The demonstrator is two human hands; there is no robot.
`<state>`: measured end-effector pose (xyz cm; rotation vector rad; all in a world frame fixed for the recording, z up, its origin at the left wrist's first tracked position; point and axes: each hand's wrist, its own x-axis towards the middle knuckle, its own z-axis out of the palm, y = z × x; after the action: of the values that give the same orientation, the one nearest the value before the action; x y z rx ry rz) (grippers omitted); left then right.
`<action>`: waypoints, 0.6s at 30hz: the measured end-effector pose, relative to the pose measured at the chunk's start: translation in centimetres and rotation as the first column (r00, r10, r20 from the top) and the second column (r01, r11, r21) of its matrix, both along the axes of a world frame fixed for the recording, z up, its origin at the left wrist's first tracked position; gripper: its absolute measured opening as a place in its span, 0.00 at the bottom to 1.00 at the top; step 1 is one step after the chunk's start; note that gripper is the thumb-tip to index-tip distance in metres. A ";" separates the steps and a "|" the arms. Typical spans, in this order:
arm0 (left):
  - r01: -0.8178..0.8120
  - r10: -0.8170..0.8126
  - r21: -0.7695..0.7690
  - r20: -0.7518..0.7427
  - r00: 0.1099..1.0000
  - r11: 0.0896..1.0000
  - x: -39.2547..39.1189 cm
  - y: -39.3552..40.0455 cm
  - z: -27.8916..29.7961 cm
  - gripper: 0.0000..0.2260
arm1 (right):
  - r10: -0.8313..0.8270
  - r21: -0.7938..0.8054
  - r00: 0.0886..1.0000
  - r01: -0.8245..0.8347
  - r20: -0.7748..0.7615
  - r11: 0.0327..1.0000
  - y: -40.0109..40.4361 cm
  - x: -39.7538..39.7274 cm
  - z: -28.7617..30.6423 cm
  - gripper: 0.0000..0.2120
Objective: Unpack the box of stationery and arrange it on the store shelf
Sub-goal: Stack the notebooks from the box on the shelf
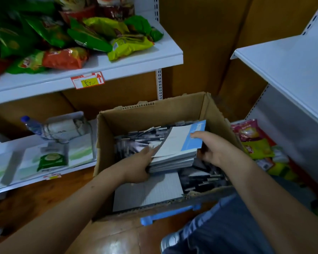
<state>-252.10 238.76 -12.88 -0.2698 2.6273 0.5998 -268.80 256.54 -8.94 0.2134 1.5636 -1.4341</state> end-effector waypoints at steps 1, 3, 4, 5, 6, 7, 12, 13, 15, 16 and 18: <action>-0.005 0.005 -0.012 -0.073 0.997 1.000 0.1 -0.3 0.3 0.41 | 0.007 0.001 1.000 -0.007 0.012 1.000 0.1 0.0 0.1 0.08; -0.009 -0.012 -0.104 -0.203 0.979 0.995 0.6 -0.9 0.9 0.27 | 0.029 0.049 1.000 -0.029 0.006 0.998 0.5 0.1 0.1 0.12; -0.014 -0.027 -0.155 -0.259 0.966 0.988 0.8 -1.0 1.2 0.20 | 0.035 0.065 0.999 -0.036 0.005 0.997 0.8 0.2 -0.1 0.14; -0.030 -0.024 -0.174 -0.304 0.952 0.984 1.0 -0.9 1.5 0.14 | 0.029 0.057 0.999 -0.031 0.025 0.998 1.1 0.4 -0.2 0.14; -0.053 -0.005 -0.161 -0.341 0.940 0.986 1.2 -0.5 1.8 0.10 | 0.016 0.034 0.998 -0.018 0.057 0.999 1.5 0.6 -0.3 0.14; -0.081 0.029 -0.127 -0.367 0.930 0.989 1.3 -0.1 1.9 0.07 | 0.004 0.004 0.996 -0.005 0.094 1.000 1.8 0.9 -0.3 0.12; -0.283 0.311 0.131 -0.467 0.828 0.950 1.7 0.3 2.5 0.13 | 0.035 0.009 0.992 -0.037 0.121 0.999 3.1 0.8 -0.4 0.10; -0.338 0.405 0.227 -0.419 0.813 0.913 1.8 -0.3 2.2 0.18 | 0.044 0.029 0.993 -0.047 0.108 0.998 3.3 0.7 -0.3 0.10; -0.422 0.529 0.412 -0.191 0.827 0.808 2.2 -1.4 1.4 0.37 | 0.078 0.065 0.996 -0.081 0.047 0.995 3.5 0.4 -0.1 0.10; -0.431 0.500 0.413 -0.071 0.863 0.802 2.5 -1.8 1.1 0.47 | 0.109 0.078 0.994 -0.109 0.004 0.991 3.5 0.2 -0.1 0.12; -0.372 0.345 0.204 0.160 0.925 0.905 2.9 -1.9 0.4 0.59 | 0.182 0.116 0.979 -0.171 -0.094 0.978 3.6 -0.2 -0.3 0.17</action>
<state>-249.16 236.89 -12.47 -0.7046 2.3755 0.9708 -268.97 260.14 -9.26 0.0614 1.7021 -1.2406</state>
